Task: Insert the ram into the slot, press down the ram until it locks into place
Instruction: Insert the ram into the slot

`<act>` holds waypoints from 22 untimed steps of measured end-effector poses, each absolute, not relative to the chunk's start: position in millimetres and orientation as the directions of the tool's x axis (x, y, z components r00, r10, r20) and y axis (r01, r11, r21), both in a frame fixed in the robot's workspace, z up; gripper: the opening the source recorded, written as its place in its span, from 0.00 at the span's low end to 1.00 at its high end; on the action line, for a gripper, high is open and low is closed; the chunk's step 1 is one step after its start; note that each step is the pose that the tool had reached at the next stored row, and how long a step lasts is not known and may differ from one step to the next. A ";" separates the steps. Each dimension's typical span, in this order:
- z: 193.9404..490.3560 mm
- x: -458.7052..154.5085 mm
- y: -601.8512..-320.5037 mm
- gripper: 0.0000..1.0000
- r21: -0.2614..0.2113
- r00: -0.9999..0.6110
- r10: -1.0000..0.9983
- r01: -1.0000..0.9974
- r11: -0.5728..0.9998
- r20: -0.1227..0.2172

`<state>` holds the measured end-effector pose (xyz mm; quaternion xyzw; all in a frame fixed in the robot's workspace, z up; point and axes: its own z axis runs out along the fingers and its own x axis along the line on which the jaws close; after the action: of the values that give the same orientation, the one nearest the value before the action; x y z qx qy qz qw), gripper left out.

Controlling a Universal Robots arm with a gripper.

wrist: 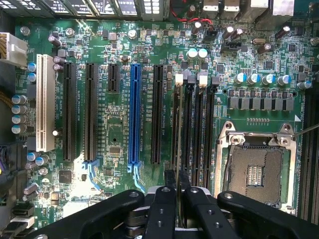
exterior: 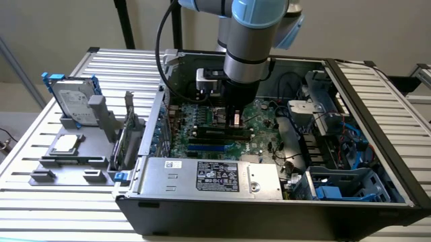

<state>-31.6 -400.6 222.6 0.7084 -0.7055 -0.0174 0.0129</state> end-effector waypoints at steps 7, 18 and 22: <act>222.6 -31.7 -400.8 0.21 0.043 0.004 -1.000 -0.999 -0.004 -0.006; 243.6 -32.6 -400.8 0.28 0.043 0.004 -1.000 -0.999 -0.004 -0.008; 243.6 -32.7 -400.8 0.28 0.043 0.004 -1.000 -0.999 -0.004 -0.008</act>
<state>-32.7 -400.8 243.6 0.7084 -0.7054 -0.0178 0.0124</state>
